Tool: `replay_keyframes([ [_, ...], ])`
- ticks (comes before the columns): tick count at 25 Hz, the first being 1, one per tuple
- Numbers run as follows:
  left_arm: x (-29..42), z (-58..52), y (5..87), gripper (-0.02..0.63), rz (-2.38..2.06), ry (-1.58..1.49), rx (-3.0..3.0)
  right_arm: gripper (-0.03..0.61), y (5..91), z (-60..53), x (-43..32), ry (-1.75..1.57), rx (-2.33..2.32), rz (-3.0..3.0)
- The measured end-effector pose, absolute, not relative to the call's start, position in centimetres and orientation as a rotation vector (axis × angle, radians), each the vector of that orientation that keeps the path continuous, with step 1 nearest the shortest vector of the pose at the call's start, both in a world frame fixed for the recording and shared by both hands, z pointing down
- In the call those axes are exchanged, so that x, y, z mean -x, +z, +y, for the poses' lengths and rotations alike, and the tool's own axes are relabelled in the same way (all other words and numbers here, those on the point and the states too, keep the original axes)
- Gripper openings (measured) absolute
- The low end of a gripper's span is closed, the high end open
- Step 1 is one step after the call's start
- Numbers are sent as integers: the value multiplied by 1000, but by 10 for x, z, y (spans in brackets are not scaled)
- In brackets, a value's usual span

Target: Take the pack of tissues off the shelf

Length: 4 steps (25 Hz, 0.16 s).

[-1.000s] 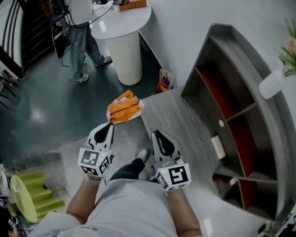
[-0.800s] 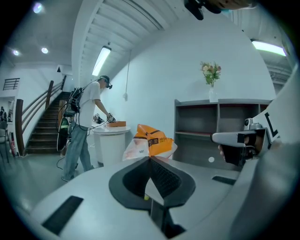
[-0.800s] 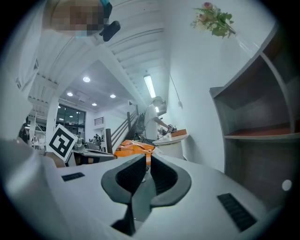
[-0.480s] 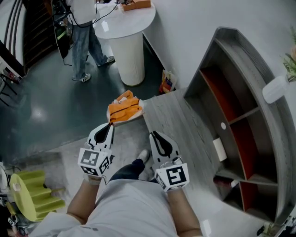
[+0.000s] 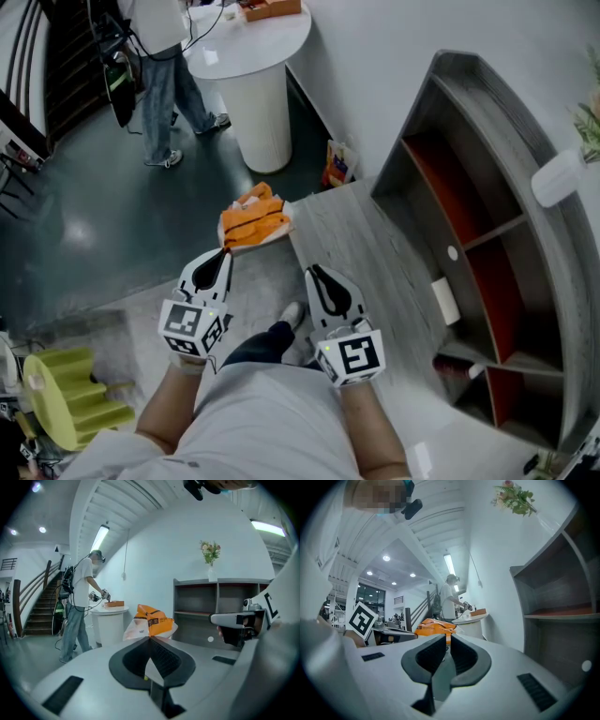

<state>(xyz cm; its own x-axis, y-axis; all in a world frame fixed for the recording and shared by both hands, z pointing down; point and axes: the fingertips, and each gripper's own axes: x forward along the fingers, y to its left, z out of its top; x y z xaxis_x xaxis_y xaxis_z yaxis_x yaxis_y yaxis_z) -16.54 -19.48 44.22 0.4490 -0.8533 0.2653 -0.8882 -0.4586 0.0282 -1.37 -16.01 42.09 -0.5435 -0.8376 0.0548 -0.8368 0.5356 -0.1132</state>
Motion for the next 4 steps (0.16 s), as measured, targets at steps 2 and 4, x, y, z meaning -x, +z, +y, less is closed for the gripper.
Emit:
replay_keyframes([
  [2, 162, -195, 442, 17, -1533, 322, -2536, 40, 422, -161, 11, -197, 1500, 2753],
  [4, 159, -196, 441, 17, -1531, 324, -2539, 40, 422, -162, 8, -196, 1502, 2752],
])
